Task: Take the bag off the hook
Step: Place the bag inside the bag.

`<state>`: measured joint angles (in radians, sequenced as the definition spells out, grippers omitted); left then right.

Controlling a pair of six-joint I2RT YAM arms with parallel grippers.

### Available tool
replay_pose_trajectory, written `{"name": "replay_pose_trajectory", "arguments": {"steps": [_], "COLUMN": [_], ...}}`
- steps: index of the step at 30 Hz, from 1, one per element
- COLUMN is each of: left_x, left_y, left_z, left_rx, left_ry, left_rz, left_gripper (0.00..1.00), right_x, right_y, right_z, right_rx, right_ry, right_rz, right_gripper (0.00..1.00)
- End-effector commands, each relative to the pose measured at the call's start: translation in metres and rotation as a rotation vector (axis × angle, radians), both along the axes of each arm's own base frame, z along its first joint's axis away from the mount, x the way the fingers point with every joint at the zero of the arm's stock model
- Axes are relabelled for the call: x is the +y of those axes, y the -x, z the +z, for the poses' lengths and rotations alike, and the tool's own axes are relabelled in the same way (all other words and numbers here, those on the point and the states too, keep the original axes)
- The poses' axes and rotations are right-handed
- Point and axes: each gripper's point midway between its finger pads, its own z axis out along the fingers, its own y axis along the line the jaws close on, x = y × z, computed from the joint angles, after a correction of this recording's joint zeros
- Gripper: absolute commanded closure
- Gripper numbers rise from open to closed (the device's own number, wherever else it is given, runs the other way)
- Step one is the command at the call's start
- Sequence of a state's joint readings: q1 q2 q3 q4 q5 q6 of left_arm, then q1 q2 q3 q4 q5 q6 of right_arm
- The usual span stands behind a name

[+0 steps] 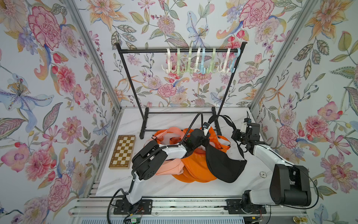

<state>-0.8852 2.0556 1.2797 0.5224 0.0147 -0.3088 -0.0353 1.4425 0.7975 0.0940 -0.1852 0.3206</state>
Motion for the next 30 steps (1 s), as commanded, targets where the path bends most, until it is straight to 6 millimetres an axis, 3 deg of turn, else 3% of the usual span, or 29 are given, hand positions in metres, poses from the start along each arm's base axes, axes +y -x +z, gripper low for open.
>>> {"name": "replay_pose_trajectory", "arguments": {"steps": [1, 5, 10, 13, 19, 22, 23, 24, 27, 30], "left_x": [-0.011, -0.011, 0.0, 0.017, 0.057, 0.087, 0.101, 0.119, 0.164, 0.211], "left_y": [-0.009, -0.013, -0.017, -0.019, -0.006, 0.01, 0.014, 0.024, 0.042, 0.06], "left_z": [0.016, 0.026, 0.065, 0.095, 0.155, 0.176, 0.174, 0.186, 0.178, 0.155], "left_rx": [-0.031, -0.053, -0.119, -0.162, -0.263, -0.298, -0.298, -0.314, -0.301, -0.267], "left_ry": [0.045, 0.023, 0.024, 0.044, 0.059, 0.037, 0.015, 0.024, -0.013, -0.055], "left_rz": [-0.012, -0.005, 0.014, 0.046, 0.113, 0.152, 0.181, 0.204, 0.274, 0.355], "left_gripper": [0.54, 0.45, 0.39, 0.38, 0.37, 0.37, 0.36, 0.36, 0.36, 0.36], "right_x": [0.006, 0.003, -0.007, -0.009, -0.009, -0.007, -0.007, -0.008, -0.009, -0.011], "right_y": [-0.02, -0.024, -0.024, -0.018, 0.01, 0.031, 0.039, 0.049, 0.072, 0.092], "right_z": [0.019, 0.021, 0.042, 0.061, 0.115, 0.136, 0.138, 0.138, 0.126, 0.106], "right_rx": [-0.085, -0.087, -0.105, -0.132, -0.249, -0.281, -0.286, -0.292, -0.309, -0.308], "right_ry": [-0.028, -0.029, 0.014, 0.023, 0.044, 0.056, 0.063, 0.07, 0.081, 0.083], "right_rz": [0.033, 0.018, -0.014, -0.024, -0.028, -0.018, -0.017, -0.022, -0.031, -0.052], "right_gripper": [0.71, 0.49, 0.24, 0.18, 0.17, 0.17, 0.17, 0.17, 0.16, 0.12]}}
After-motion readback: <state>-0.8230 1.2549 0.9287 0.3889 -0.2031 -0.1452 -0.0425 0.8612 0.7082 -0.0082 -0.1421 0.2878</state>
